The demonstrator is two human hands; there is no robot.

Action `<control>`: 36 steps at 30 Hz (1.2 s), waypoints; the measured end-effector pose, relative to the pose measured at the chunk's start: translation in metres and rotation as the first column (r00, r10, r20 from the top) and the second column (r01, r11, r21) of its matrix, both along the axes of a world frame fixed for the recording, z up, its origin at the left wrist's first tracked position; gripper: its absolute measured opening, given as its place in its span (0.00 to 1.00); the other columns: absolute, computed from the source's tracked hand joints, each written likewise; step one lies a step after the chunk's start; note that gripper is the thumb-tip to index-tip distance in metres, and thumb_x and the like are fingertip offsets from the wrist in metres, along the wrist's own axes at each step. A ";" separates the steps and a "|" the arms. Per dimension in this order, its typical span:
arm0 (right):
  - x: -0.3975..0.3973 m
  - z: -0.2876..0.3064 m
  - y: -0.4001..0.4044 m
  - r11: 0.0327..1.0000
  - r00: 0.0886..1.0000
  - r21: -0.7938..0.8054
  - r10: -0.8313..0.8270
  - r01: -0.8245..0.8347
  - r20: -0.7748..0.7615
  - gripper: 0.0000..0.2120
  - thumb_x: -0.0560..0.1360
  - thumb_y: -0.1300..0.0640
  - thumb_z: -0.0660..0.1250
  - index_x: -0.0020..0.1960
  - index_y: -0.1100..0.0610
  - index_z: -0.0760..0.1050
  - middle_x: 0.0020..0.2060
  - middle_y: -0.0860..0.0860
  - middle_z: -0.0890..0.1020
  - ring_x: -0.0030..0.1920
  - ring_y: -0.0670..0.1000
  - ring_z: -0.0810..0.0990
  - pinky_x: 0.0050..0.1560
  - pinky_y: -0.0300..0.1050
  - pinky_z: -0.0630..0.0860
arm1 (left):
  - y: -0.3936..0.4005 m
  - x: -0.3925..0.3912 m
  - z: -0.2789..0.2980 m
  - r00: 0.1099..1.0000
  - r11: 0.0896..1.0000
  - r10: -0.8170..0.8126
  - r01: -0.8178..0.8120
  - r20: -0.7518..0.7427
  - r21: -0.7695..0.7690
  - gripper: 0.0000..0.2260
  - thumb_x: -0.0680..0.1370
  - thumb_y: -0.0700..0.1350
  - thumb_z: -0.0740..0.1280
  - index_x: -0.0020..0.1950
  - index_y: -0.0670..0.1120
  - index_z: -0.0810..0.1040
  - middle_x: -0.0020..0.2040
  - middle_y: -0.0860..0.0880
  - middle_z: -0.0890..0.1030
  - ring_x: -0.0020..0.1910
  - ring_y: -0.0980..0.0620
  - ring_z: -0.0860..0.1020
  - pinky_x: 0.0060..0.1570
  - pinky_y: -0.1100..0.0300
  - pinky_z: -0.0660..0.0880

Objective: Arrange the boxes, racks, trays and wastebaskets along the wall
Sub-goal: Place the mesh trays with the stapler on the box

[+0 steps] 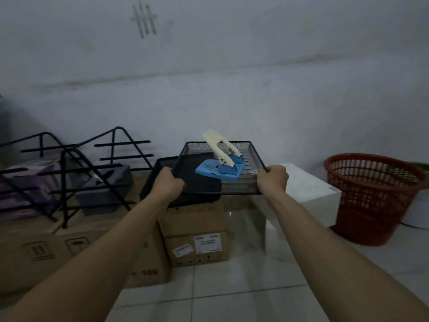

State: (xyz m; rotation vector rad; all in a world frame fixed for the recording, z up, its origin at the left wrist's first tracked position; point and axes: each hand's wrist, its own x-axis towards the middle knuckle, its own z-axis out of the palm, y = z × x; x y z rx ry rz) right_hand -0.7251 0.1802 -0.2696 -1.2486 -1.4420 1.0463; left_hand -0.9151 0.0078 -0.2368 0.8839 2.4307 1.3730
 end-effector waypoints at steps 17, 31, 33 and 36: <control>-0.119 -0.062 -0.056 0.899 0.899 0.365 0.066 -0.243 0.434 0.17 0.81 0.52 0.60 0.66 0.60 0.70 0.64 0.56 0.69 0.60 0.54 0.71 0.57 0.46 0.68 | -0.059 -0.091 -0.069 0.875 0.962 -0.099 -0.037 -0.474 -0.270 0.18 0.79 0.37 0.61 0.70 0.43 0.71 0.75 0.43 0.65 0.71 0.41 0.66 0.68 0.50 0.67; -0.132 -0.076 -0.056 0.432 0.664 0.726 -0.317 -0.535 0.678 0.28 0.83 0.42 0.49 0.40 0.54 0.82 0.35 0.48 0.83 0.38 0.48 0.80 0.61 0.52 0.68 | -0.032 -0.095 -0.097 0.569 0.827 -0.464 0.003 -0.679 -0.563 0.41 0.76 0.73 0.42 0.79 0.47 0.59 0.78 0.49 0.62 0.77 0.49 0.59 0.75 0.49 0.58; -0.145 -0.077 -0.053 0.520 0.578 0.647 -0.316 -0.558 0.752 0.30 0.83 0.40 0.46 0.44 0.53 0.82 0.38 0.48 0.83 0.42 0.48 0.80 0.64 0.52 0.68 | -0.023 -0.099 -0.097 0.623 0.801 -0.469 0.003 -0.626 -0.598 0.39 0.76 0.72 0.43 0.80 0.48 0.55 0.80 0.50 0.57 0.78 0.50 0.55 0.76 0.49 0.55; -0.158 -0.078 -0.043 0.608 0.585 0.560 -0.186 -0.563 0.790 0.29 0.83 0.39 0.46 0.46 0.54 0.81 0.41 0.49 0.83 0.46 0.49 0.80 0.66 0.50 0.66 | -0.015 -0.104 -0.096 0.667 0.771 -0.484 0.019 -0.567 -0.637 0.39 0.77 0.71 0.44 0.81 0.47 0.50 0.81 0.50 0.53 0.79 0.50 0.50 0.77 0.49 0.51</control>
